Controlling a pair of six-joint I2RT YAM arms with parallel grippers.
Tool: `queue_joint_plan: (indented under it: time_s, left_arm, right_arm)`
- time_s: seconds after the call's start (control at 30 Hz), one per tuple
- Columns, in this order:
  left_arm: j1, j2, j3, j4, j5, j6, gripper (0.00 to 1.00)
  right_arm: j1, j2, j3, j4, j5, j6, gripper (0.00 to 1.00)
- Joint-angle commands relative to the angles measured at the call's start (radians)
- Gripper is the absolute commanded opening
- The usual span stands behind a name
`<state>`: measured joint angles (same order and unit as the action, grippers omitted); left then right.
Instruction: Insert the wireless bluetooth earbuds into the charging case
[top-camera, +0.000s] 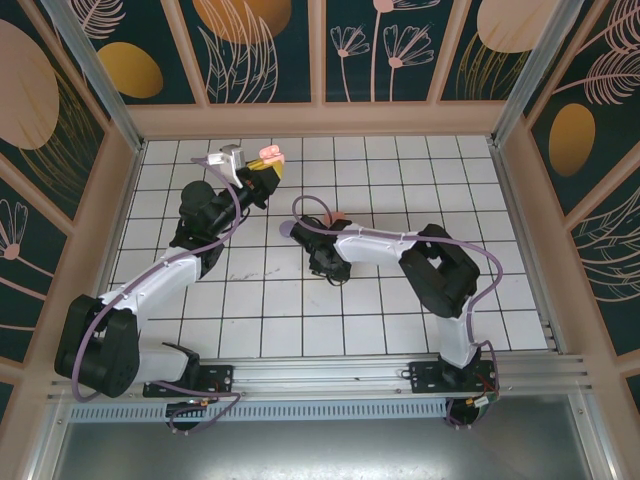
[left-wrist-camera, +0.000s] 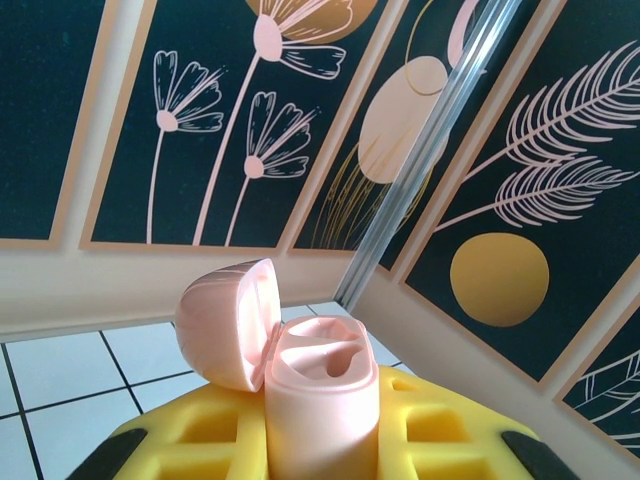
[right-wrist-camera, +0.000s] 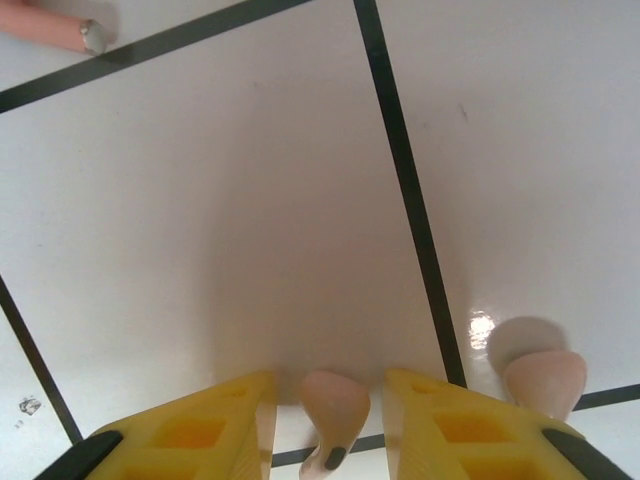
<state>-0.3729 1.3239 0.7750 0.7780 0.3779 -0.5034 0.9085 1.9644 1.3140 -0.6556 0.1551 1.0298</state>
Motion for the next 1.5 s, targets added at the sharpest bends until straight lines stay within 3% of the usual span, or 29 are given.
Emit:
queue_joint_plan:
  time_s: [0.0,0.73,1.13,1.47]
  left_arm:
    - [0.004,0.008,-0.005,0.066,0.015,-0.007,0.0]
    - [0.004,0.012,0.002,0.064,0.047,-0.015,0.0]
    - [0.004,0.002,0.018,0.003,0.085,0.039,0.0]
    - [0.002,0.006,-0.049,0.1,0.144,0.155,0.0]
  right_arm:
    - [-0.008,0.027,0.018,-0.009,-0.019,0.012,0.32]
    - [-0.017,-0.033,-0.034,0.062,-0.01,-0.003,0.17]
    - [-0.028,-0.26,-0.081,0.068,0.13,-0.051,0.15]
    - [-0.134,-0.507,-0.07,0.13,0.186,-0.253,0.16]
